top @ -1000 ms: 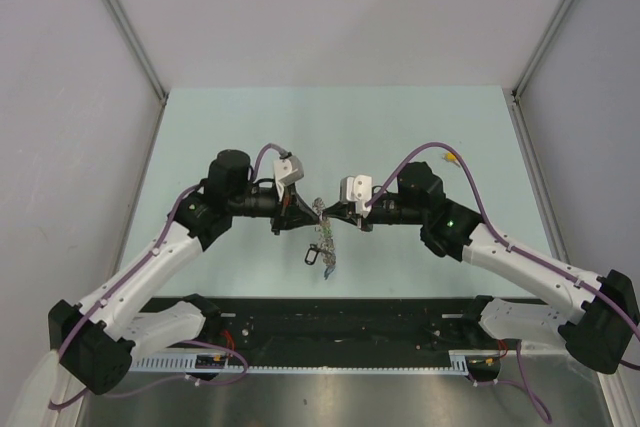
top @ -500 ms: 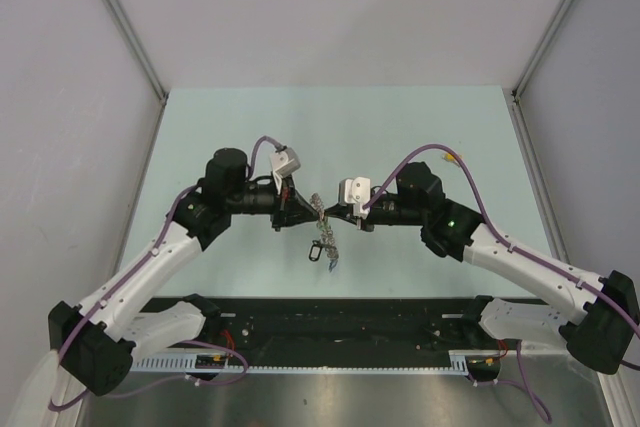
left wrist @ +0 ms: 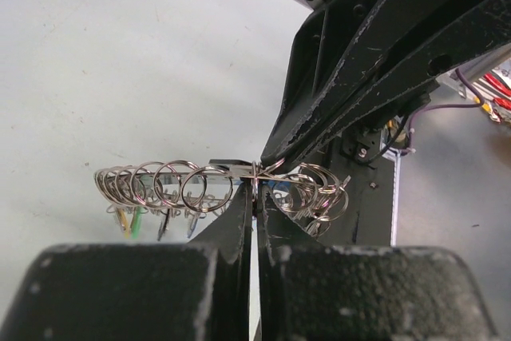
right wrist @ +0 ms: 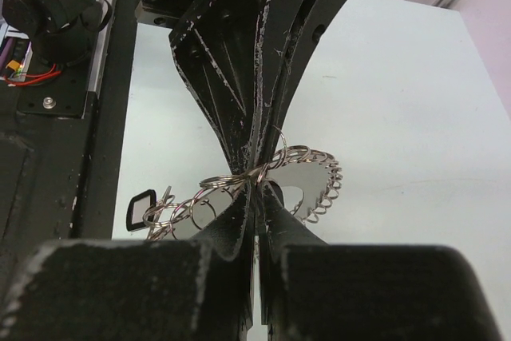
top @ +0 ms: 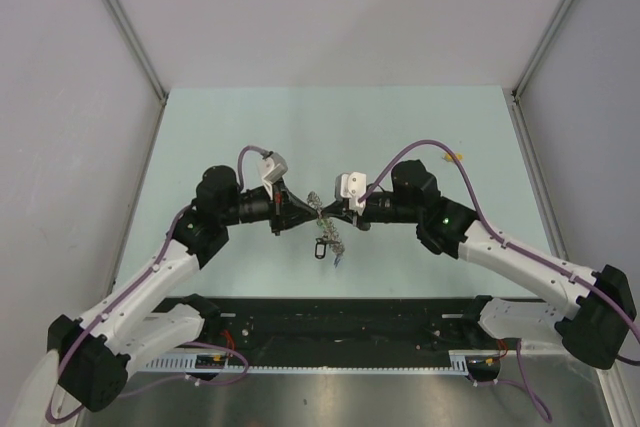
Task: Put the keys on the keyring
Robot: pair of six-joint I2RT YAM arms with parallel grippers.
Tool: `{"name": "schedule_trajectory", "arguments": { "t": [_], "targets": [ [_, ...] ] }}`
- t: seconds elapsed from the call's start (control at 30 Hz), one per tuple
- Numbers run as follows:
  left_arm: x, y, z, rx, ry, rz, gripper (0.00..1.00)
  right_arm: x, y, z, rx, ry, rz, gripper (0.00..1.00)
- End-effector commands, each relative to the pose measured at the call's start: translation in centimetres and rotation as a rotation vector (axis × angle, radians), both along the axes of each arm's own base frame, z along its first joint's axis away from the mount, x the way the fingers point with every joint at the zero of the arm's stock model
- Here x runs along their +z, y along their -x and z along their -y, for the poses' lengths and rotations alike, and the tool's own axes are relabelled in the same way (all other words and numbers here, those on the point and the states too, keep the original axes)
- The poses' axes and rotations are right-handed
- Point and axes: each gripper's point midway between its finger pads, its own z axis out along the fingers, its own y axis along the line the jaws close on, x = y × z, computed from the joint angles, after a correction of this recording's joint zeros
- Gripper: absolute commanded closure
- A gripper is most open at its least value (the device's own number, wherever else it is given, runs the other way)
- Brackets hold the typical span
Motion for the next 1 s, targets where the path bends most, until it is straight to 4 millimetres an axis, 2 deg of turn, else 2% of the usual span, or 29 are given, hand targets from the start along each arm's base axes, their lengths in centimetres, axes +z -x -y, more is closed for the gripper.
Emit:
{"name": "schedule_trajectory", "arguments": {
  "t": [0.0, 0.37, 0.6, 0.73, 0.8, 0.9, 0.97],
  "targets": [
    [4.7, 0.0, 0.4, -0.03, 0.125, 0.186, 1.0, 1.8, 0.5, -1.1, 0.047, -0.062, -0.006, 1.0],
    [4.6, 1.7, 0.4, -0.156, 0.095, 0.295, 1.0, 1.5, 0.7, -1.5, 0.091, -0.074, -0.041, 1.0],
    [4.9, 2.4, 0.5, -0.195, 0.1, 0.312, 1.0, 1.4, 0.4, -1.5, 0.083, -0.077, -0.049, 0.86],
    [5.1, 2.6, 0.5, -0.21, 0.106, 0.323, 0.99, 1.4, 0.4, -1.7, 0.084, -0.08, -0.05, 0.83],
    [5.0, 2.9, 0.5, -0.223, 0.107, 0.323, 0.99, 1.4, 0.3, -1.6, 0.082, -0.08, -0.052, 0.84],
    [5.1, 3.0, 0.4, -0.22, 0.106, 0.324, 1.0, 1.2, 0.2, -1.5, 0.084, -0.076, -0.06, 1.0],
    [5.2, 2.9, 0.3, -0.211, 0.107, 0.335, 1.0, 1.2, 0.2, -1.5, 0.084, -0.074, -0.062, 1.0]
  ]
}}
